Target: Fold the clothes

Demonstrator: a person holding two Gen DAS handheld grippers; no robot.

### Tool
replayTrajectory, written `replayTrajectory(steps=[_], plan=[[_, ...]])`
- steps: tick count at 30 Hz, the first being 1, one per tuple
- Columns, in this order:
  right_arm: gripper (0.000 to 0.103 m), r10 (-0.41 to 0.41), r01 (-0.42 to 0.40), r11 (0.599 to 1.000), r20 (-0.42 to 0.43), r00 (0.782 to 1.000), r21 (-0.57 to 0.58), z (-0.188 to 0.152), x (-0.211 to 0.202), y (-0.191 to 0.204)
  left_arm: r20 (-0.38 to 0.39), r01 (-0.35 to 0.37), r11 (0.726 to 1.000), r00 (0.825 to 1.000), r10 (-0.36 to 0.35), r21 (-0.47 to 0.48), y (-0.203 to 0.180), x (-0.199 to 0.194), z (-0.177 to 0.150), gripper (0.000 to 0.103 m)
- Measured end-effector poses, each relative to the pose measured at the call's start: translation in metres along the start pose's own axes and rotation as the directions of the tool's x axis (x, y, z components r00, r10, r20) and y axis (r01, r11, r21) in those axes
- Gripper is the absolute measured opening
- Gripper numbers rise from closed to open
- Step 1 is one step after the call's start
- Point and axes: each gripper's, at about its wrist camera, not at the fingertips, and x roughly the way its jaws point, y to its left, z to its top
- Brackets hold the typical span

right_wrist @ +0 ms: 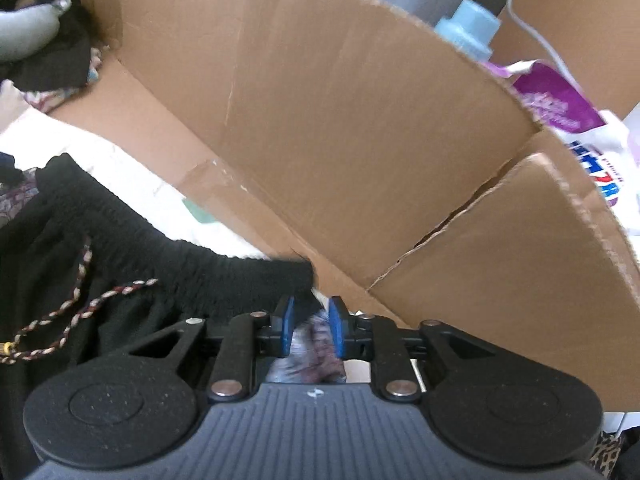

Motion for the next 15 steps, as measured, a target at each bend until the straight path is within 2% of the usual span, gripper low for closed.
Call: replayTrajectory(steps=[3, 10, 15], plan=[[0.029, 0.027, -0.028, 1.000, 0.021, 0.999, 0.003, -0.007, -0.017, -0.004, 0.020, -0.005, 1.000, 1.000, 0.005, 0.009, -0.006, -0.016, -0.006, 0.043], [0.029, 0.093, -0.095, 0.994, 0.035, 0.995, 0.053, -0.030, -0.073, -0.013, 0.035, 0.066, 0.997, 0.997, -0.067, 0.027, -0.031, -0.065, -0.026, 0.043], [0.030, 0.059, -0.064, 0.996, 0.087, 0.995, 0.064, -0.057, -0.127, -0.006, 0.019, 0.096, 0.994, 0.995, -0.097, 0.051, -0.048, -0.100, -0.044, 0.043]])
